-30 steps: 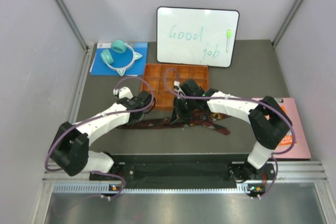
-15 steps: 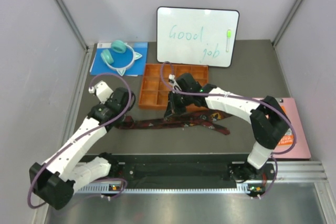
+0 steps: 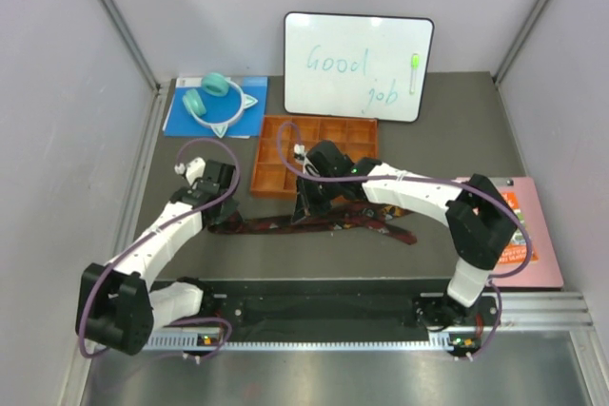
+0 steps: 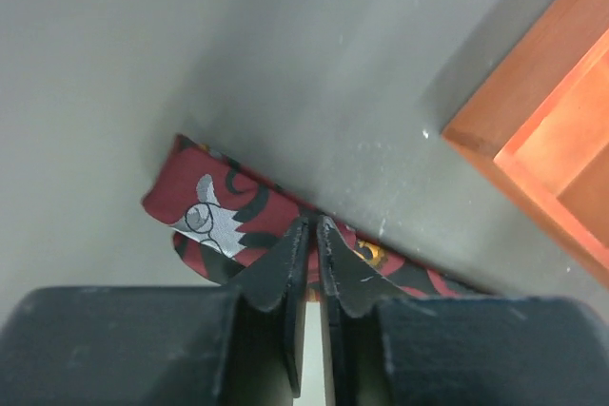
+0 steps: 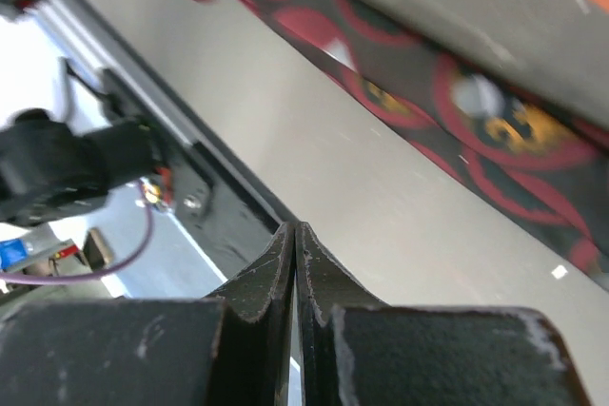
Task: Roll the ties
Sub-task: Roll the tie at the center of the board.
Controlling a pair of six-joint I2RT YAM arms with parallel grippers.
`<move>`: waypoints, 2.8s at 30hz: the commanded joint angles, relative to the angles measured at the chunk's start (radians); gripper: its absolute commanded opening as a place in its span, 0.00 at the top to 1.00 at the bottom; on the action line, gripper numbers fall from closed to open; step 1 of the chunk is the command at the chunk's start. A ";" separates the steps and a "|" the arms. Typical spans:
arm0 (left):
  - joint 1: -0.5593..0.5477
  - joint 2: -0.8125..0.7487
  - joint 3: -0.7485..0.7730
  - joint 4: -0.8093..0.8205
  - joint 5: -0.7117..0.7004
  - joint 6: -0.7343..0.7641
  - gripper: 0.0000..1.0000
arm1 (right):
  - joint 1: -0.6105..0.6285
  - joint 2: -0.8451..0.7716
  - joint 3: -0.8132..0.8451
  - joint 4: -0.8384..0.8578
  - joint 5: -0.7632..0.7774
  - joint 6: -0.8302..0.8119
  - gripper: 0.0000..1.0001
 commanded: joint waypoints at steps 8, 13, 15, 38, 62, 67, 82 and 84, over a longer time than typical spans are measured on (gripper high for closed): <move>0.001 -0.116 -0.121 0.048 0.056 -0.064 0.92 | -0.032 -0.090 -0.071 -0.005 0.021 -0.034 0.99; 0.001 -0.138 -0.172 0.071 0.059 -0.088 0.92 | -0.032 -0.079 -0.071 0.011 0.012 -0.031 0.99; 0.001 -0.141 -0.203 0.102 0.060 -0.110 0.92 | -0.032 -0.067 -0.074 0.020 0.000 -0.022 0.99; 0.001 -0.149 -0.094 0.076 -0.041 -0.092 0.85 | 0.089 0.217 0.203 0.061 -0.075 -0.030 0.89; 0.001 -0.166 -0.132 0.090 -0.044 -0.046 0.84 | 0.233 0.484 0.443 0.123 0.113 0.113 0.89; 0.003 -0.179 -0.122 0.061 -0.070 -0.029 0.84 | 0.233 0.532 0.495 0.124 0.104 0.110 0.90; 0.006 -0.230 -0.068 -0.039 -0.119 -0.021 0.83 | 0.209 0.584 0.585 0.035 0.169 0.044 0.90; 0.009 -0.244 -0.068 -0.051 -0.129 -0.024 0.82 | 0.201 0.585 0.595 0.031 0.172 0.036 0.90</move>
